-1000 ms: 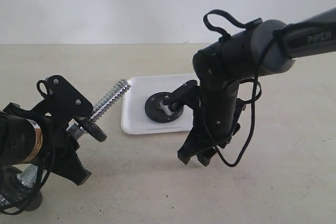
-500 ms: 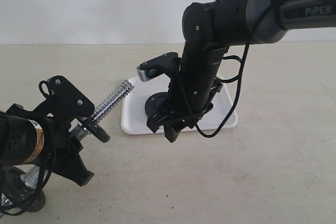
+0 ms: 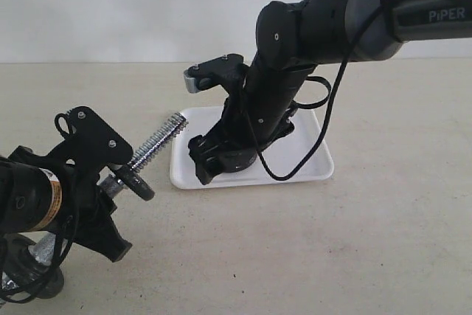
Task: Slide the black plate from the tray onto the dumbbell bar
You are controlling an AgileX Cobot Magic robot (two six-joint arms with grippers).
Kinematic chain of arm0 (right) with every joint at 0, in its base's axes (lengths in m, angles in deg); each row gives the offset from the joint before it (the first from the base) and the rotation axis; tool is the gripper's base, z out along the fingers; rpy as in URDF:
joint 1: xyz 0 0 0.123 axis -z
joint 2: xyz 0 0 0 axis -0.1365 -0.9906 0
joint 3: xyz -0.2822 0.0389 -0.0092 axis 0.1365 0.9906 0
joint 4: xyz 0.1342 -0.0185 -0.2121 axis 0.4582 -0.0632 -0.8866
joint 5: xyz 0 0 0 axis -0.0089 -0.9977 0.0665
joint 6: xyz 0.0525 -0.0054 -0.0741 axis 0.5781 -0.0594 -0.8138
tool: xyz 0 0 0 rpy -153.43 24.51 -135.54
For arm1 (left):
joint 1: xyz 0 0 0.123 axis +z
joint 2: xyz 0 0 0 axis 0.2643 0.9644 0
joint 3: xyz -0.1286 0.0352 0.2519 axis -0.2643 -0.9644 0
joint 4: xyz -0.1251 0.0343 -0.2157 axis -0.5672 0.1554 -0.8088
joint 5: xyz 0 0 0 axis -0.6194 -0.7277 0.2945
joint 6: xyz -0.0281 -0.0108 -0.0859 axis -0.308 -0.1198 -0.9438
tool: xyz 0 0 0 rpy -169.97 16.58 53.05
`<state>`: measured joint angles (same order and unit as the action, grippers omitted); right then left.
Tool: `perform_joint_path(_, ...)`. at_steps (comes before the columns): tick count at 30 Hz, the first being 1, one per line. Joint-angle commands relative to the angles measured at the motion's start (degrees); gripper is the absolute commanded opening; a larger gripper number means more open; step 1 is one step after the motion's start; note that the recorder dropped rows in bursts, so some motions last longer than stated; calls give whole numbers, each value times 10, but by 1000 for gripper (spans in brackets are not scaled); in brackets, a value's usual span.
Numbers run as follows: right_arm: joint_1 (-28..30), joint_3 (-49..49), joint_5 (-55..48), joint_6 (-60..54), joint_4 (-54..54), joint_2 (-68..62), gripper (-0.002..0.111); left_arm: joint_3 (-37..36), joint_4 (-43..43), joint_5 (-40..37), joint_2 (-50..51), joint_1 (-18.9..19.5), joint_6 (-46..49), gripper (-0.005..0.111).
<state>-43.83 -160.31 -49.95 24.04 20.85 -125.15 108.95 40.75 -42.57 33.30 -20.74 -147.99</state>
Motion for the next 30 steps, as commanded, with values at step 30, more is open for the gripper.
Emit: perform_joint_path(30, 17, -3, 123, 101, -159, -52, 105, 17, 25, -59, -26, 1, -36, 4)
